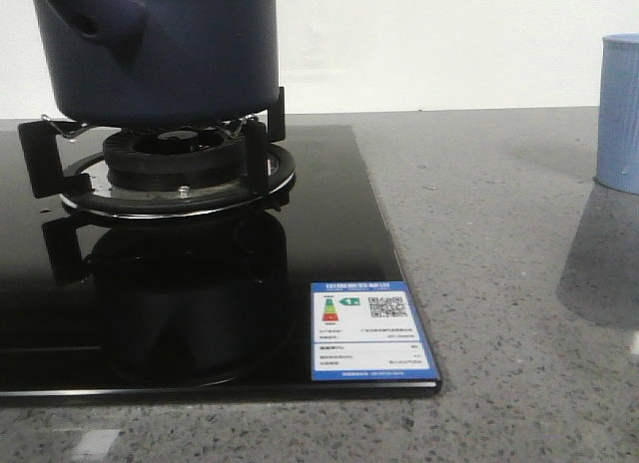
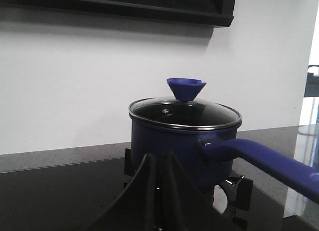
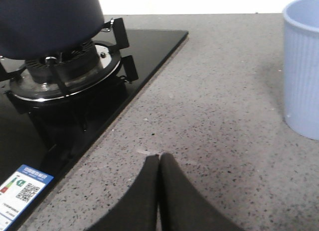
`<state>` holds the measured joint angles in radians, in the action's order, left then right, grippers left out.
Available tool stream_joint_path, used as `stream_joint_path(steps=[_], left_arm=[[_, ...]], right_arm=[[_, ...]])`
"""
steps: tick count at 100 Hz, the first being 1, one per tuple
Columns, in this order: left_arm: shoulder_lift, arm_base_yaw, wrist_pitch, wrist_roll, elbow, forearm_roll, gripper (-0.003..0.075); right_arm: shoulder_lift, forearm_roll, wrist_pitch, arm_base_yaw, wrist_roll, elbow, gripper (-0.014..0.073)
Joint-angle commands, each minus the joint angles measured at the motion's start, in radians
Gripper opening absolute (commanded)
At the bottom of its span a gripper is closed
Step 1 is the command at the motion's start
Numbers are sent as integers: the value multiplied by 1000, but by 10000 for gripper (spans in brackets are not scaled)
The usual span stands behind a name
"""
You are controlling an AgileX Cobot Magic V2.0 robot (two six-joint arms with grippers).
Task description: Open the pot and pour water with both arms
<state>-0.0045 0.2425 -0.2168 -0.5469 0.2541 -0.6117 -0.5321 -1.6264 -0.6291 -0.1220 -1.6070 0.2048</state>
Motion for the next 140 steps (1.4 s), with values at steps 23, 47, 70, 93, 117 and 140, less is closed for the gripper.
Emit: stream_joint_path(steps=[23, 47, 70, 93, 117, 140], left_arm=[[-23, -2, 65, -1, 20, -21, -19], [-23, -2, 65, -1, 20, -21, -19], [-23, -2, 65, -1, 20, -21, -19], [-21, -41, 138, 185, -2, 255, -19], [-25, -288, 148, 429, -141, 437, -19], [-25, -335, 231, 591, -283, 566, -19]], right_arm=[[-2, 32, -12, -8, 1, 24, -69], [-2, 32, -12, -8, 1, 24, -69], [-2, 32, -12, -8, 1, 24, -69], [-2, 32, -12, -8, 1, 24, -69], [-2, 32, -12, -8, 1, 24, -69], [-2, 32, -11, -8, 1, 24, -69]])
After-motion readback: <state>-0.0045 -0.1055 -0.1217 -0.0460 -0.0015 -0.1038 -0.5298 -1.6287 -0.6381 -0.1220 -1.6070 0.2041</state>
